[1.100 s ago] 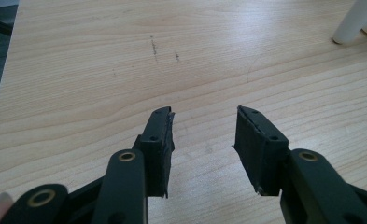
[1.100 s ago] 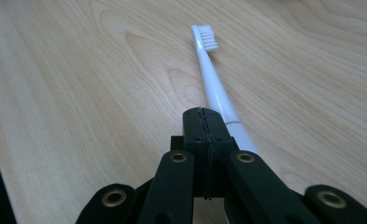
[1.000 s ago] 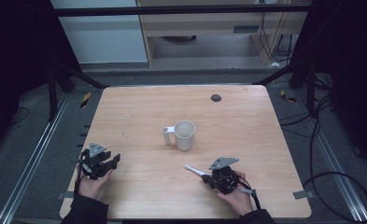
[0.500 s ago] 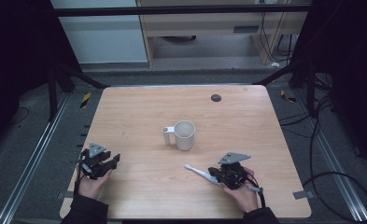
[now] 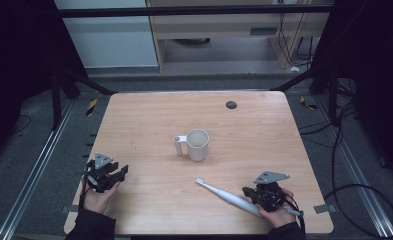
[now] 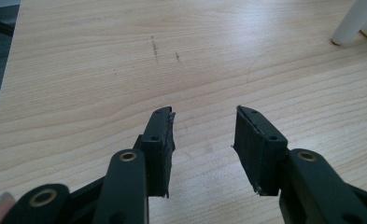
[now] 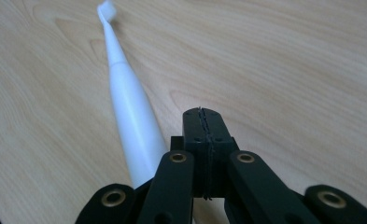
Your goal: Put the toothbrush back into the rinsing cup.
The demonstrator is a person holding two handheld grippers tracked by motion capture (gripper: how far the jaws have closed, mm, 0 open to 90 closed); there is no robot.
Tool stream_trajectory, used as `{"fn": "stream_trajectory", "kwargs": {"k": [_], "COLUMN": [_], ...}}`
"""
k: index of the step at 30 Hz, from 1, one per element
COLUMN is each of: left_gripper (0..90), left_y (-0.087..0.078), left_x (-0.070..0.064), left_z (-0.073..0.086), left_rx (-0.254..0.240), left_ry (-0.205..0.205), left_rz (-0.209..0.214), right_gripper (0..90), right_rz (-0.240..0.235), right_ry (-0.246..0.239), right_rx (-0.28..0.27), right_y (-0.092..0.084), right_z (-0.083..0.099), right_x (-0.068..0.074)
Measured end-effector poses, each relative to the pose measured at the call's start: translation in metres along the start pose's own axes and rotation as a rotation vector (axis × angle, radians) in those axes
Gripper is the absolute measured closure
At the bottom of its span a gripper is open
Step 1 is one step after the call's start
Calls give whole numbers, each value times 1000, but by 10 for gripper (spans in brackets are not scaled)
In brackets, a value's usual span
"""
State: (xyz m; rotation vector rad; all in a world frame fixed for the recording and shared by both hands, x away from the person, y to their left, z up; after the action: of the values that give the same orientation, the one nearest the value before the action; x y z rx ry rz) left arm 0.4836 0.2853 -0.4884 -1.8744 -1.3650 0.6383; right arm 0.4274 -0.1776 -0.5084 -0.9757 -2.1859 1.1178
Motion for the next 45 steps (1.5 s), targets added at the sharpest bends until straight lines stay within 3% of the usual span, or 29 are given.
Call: {"fn": "stream_trajectory", "kwargs": {"k": [9,26,35,40,45], "left_gripper": [562,564,563,562,558], "left_y": [0,0,0,1,2], "left_x": [-1,-1,-1,-1,-1], "left_z": [0,0,0,0,0], "left_rx": [1,1,2,8,10], "left_ry": [0,1,3,7,9], "left_rz": [2,3,4,5,8], "right_gripper": [900,900,897,841,764], "right_rz": [-9,-29,-31,-8,-4], "right_ry": [-7,-17,-12,6,-11], "right_rx": [35,48,39,21,13], "right_y": [-2,-2,-2,-6,-9], "right_z": [16,21,18,10,-5], "right_x": [3,15,16,12,14]}}
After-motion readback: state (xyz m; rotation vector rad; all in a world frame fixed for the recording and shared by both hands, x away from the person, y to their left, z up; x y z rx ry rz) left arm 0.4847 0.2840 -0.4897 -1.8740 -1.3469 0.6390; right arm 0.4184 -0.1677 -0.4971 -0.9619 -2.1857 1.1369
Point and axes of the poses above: each handheld gripper's, and its own axes: y roughly forward along the jaws, z roughly out of its underside, x roughly to its left, the point moved 4 cm from there along y, roughly forward along the jaws, and after that the axes turned 12 degrees about x, right-handed, at the moved point
